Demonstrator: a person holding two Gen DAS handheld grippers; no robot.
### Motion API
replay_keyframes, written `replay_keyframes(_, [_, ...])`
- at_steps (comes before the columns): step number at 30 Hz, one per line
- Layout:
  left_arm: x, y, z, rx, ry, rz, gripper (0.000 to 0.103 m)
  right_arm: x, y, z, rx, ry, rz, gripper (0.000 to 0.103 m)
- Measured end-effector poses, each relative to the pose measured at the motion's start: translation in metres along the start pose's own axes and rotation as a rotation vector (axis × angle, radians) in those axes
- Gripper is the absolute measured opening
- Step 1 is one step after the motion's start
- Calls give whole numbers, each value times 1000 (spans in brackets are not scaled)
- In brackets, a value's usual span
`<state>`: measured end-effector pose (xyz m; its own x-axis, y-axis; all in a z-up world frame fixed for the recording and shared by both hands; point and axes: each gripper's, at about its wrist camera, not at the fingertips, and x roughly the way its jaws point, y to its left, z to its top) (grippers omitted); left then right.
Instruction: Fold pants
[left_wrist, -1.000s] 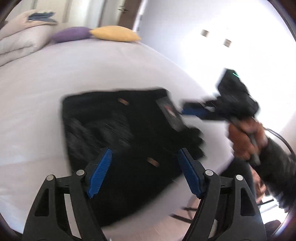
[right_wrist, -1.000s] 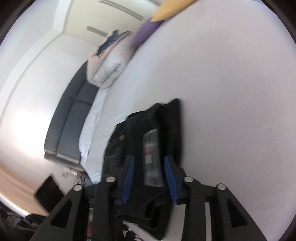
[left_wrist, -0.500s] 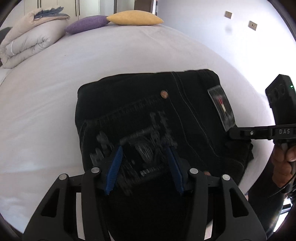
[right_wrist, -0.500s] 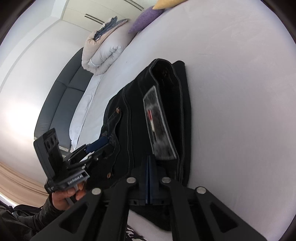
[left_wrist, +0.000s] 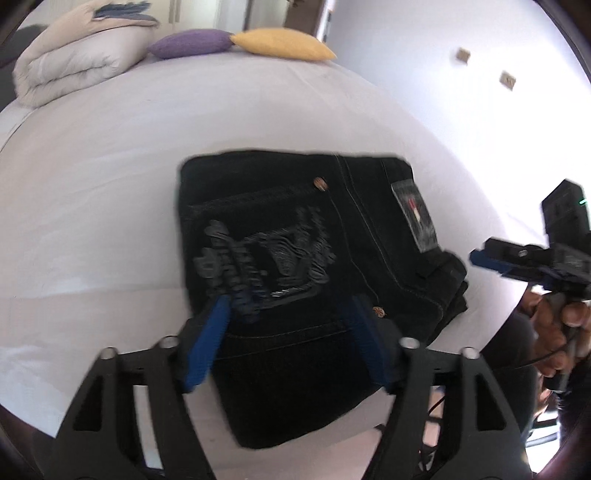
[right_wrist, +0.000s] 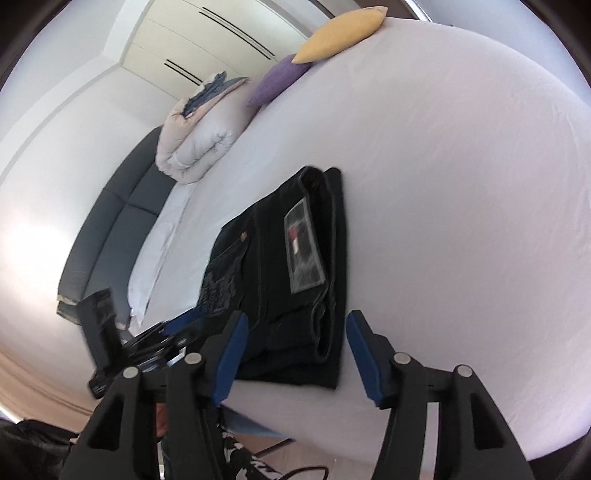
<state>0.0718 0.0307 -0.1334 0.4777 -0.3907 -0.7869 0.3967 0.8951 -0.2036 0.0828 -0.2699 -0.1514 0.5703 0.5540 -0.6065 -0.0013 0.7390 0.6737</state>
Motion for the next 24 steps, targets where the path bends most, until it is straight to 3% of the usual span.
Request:
replay_keyframes(5, [-13,42,5,-129,6,-19,81,27,-10,23,23,52,-27,69])
replay_keyframes(10, [30,73,9,-258,117,-152,81,55,-17,39,42,97,-33,70])
replay_keyframes(13, [46,72,16,-251,146,-192,81,70,-15,48,31,117,-19,69])
replay_keyframes(15, [51,68,23,-234,155,-209,80,81,-15,53,31,129,-10,65])
replay_keyframes(17, [57,65,29,-222,175,-213,80,89,-16,57,34,137,-15,53])
replay_keyframes(21, [59,62,34,-203,182,-194,65,98,-13,57,20,151,-40,38])
replay_keyframes(24, [58,56,36,-190,168,-180,48,95,0,53,-49,131,-106,31])
